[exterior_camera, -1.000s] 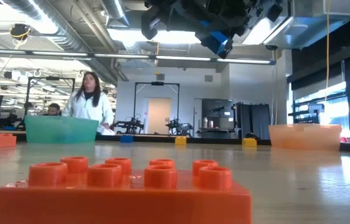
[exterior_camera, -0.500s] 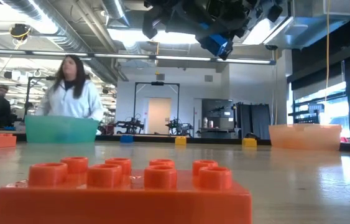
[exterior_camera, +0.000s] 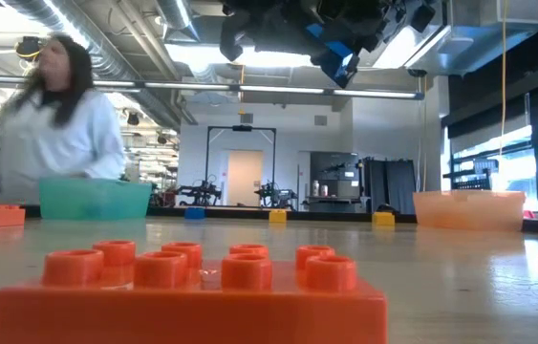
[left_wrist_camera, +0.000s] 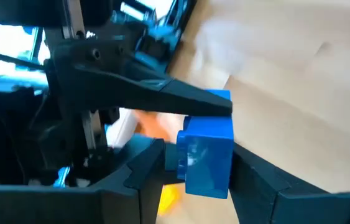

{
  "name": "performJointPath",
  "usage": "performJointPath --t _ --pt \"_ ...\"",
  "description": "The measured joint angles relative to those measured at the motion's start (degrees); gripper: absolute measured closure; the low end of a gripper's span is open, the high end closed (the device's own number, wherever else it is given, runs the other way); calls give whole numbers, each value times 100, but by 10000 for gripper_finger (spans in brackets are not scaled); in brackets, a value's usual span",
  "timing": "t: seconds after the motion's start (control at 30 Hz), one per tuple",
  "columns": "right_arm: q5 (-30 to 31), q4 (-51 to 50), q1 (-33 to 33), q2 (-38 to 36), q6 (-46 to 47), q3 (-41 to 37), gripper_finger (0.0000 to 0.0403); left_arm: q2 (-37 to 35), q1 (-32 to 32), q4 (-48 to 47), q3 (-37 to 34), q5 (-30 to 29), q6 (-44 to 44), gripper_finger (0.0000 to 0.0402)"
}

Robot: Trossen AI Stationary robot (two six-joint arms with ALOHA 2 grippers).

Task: Sort & place blocks by color
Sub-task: Put the blue game piece into the blue bin

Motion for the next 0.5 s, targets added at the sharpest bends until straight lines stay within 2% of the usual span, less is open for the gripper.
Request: performJointPath --t 0.3,0.5 --pt "7 -2 16 0 -82 -2 263 0 1 0 2 191 3 250" --pt "31 -2 2 2 -78 -6 263 0 -69 -28 2 293 8 275"
